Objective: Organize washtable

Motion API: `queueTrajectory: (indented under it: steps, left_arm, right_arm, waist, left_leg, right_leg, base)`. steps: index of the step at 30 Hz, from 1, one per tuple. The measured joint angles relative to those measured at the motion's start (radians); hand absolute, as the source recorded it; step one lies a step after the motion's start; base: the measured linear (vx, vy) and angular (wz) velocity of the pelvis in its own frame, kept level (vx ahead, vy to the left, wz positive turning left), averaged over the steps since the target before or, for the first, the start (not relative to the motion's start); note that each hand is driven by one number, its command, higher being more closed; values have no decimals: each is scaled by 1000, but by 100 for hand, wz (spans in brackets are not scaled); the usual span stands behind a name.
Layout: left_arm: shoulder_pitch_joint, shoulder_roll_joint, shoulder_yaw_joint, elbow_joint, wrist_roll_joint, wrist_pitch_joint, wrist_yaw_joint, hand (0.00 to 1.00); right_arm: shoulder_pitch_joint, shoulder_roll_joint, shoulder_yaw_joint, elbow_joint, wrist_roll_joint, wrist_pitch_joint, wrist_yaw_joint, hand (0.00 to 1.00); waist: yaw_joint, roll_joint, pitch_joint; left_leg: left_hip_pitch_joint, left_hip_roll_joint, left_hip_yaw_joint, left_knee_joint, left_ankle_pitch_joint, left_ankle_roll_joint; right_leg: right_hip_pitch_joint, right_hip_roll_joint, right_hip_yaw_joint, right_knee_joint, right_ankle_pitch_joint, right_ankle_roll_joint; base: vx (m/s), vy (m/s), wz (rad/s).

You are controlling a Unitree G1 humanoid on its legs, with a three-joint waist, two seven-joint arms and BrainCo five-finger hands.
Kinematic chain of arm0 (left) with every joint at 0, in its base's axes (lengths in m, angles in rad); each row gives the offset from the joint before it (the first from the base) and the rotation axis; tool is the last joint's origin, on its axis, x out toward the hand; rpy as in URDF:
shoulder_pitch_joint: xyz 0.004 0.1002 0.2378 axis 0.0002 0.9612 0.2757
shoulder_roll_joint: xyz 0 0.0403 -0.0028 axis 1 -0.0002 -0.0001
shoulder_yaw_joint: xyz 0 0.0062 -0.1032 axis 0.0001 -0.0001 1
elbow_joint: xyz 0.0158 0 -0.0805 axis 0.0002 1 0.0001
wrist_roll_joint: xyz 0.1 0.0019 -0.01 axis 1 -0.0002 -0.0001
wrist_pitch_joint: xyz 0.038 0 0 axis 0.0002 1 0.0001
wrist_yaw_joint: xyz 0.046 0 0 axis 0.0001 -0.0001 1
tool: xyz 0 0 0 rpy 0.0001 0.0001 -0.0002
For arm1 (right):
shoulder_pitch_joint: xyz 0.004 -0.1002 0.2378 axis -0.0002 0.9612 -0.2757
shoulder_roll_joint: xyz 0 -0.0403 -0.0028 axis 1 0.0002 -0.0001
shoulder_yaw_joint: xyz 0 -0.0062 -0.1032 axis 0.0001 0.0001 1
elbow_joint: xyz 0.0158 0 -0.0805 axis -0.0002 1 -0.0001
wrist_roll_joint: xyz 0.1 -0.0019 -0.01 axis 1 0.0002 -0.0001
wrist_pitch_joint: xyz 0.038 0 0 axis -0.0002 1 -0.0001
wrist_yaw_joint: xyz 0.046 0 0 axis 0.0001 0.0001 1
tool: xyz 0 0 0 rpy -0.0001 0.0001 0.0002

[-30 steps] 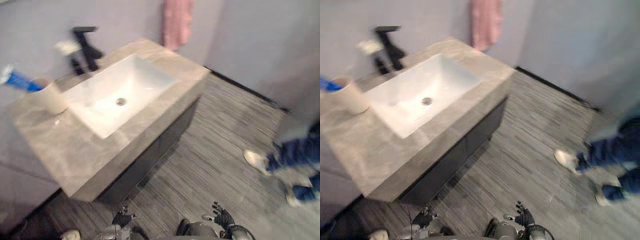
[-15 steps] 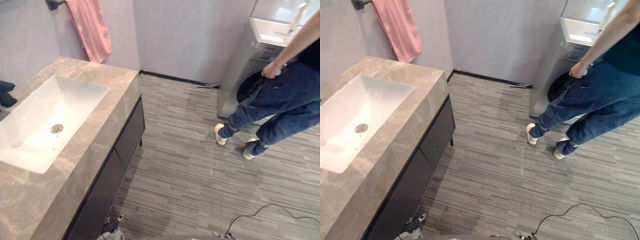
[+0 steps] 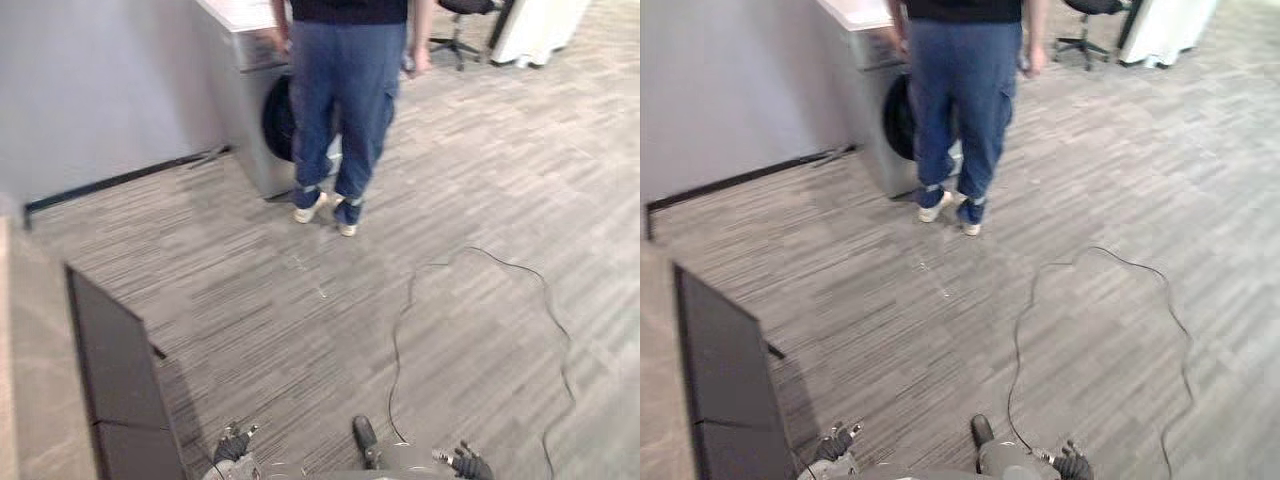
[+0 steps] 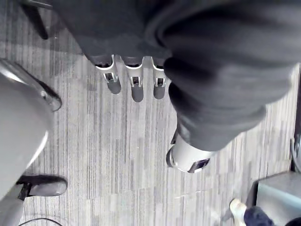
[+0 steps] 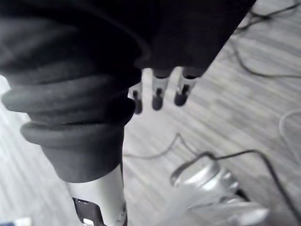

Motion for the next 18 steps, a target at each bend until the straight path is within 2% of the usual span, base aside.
queueTrajectory:
  steps: [1, 2, 3, 4, 5, 7, 8, 9, 10, 11, 12, 13, 14, 15, 16, 17, 18]
  left_arm:
    - [16, -3, -6, 1, 38, 4, -3, 0]
    - [23, -5, -15, 2, 64, 4, -3, 0]
    - [24, -4, -22, 3, 71, 4, -4, 0]
    - [20, -2, -34, 3, 110, 4, -4, 0]
    - [17, -2, -46, 5, 132, 4, -5, 0]
    - [9, -4, -50, 17, 176, 4, -8, 0]
    - [7, -1, -48, 27, 188, 5, -10, 0]
    - [1, 13, -54, 34, 195, 2, -10, 0]
    - [-4, 15, -58, 39, 196, 2, -7, 0]
    - [-12, 5, -62, 38, 207, 3, -5, 0]
    - [-10, 2, -73, 43, 217, 4, -3, 0]
    - [-12, 12, -91, 43, 223, 5, -3, 0]
    - [-15, 18, -95, 44, 224, 5, -3, 0]
    - [-34, 29, -101, 44, 224, 6, -2, 0]
    - [-37, 36, -104, 40, 223, 6, -3, 0]
    - [-44, 38, -100, 41, 223, 6, -3, 0]
    - [-50, 37, -99, 38, 222, 8, -3, 0]
  right_arm:
    - [8, 3, 0, -10, -6, 3, 0, 0]
    - [20, 2, -8, -22, -7, 2, 0, 0]
    - [21, 3, -15, -25, -6, 2, 0, 0]
    - [25, 12, -19, -24, -5, 4, 1, 0]
    - [25, 12, -19, -26, -5, 4, 2, 0]
    - [27, 12, -20, -25, -10, 4, 4, 0]
    - [24, 12, -19, -37, -19, 7, 4, 0]
    - [14, 26, -24, -37, -19, 10, 3, 0]
    - [15, 29, -38, -34, -19, 11, 5, 0]
    - [15, 15, -51, -27, -26, 12, 5, 0]
    - [-4, 12, -45, -25, -27, 21, 4, 0]
    - [-9, 8, -33, -40, -27, 21, 4, 0]
    - [-10, 10, -31, -48, -27, 21, 4, 0]
    - [-15, 22, -27, -54, -28, 20, 3, 0]
    - [-29, 20, -17, -56, -28, 21, 3, 0]
    - [-34, 20, -16, -61, -28, 22, 3, 0]
    - [-31, 22, -15, -71, -29, 22, 2, 0]
  waist:
    - [1, 5, -8]
    - [-12, 16, -21]
    - [-13, 3, -31]
    - [-8, 12, -40]
    - [-16, 3, -53]
    - [-32, 11, -65]
    - [-31, 7, -67]
    - [-26, -22, -60]
    - [-29, -21, -60]
    - [-33, 3, -59]
    - [-10, 4, -61]
    - [-11, 8, -63]
    - [-12, 0, -59]
    - [-11, -14, -50]
    - [-8, -6, -37]
    - [-8, -21, -26]
    - [-7, -10, -14]
  left_leg:
    - [24, 0, 52, -11, 4, 6]
    - [36, -4, 85, -38, 11, 10]
    - [45, -9, 106, -51, 18, 10]
    - [62, -19, 150, -84, 37, 10]
    - [70, -28, 173, -96, 48, 9]
    - [70, -55, 207, -72, 76, -8]
    - [38, -86, 221, 21, 98, -43]
    - [-6, -85, 241, 84, 52, -5]
    - [-9, -75, 248, 34, 39, 14]
    - [0, -27, 307, -102, 102, 29]
    - [17, -48, 358, -123, 120, 43]
    - [4, -54, 383, -116, 120, 44]
    - [-6, -59, 400, -112, 120, 45]
    - [-28, -60, 438, -97, 118, 49]
    - [-48, -34, 491, -81, 117, 71]
    - [-47, -18, 521, -77, 119, 73]
    - [-46, -9, 538, -73, 119, 73]
  right_leg:
    - [8, 8, 51, -17, 14, 18]
    - [7, 12, 80, -41, 26, 34]
    - [6, 13, 94, -50, 32, 42]
    - [-6, 13, 123, -58, 41, 45]
    - [-7, 7, 138, -70, 50, 50]
    - [-5, -4, 162, -78, 64, 37]
    - [-3, -23, 189, -79, 88, 33]
    - [3, -65, 226, -89, 101, 37]
    - [9, -74, 232, -95, 103, 40]
    - [12, -61, 242, -115, 126, 69]
    - [2, -64, 257, -128, 152, 80]
    - [-12, -66, 248, -134, 171, 82]
    - [-27, -66, 242, -133, 185, 83]
    - [-57, -62, 231, -136, 229, 89]
    - [-89, -60, 121, -132, 253, 69]
    - [-116, -64, -60, -73, 215, 35]
    - [-118, -77, -198, -25, 178, 5]
  base:
    - [109, 220, -123]
    - [63, 193, -108]
    - [129, 205, -107]
    - [102, 121, -101]
    - [156, 174, -128]
    - [83, 90, -90]
    - [35, 100, -96]
    - [43, 106, -93]
    - [25, 82, -72]
    - [29, 111, -96]
    - [-2, 145, -116]
    - [-44, 154, -107]
    - [-131, 150, -77]
    - [-137, 122, -80]
    - [-108, 94, -89]
    - [-33, 33, -70]
    - [-31, 39, -71]
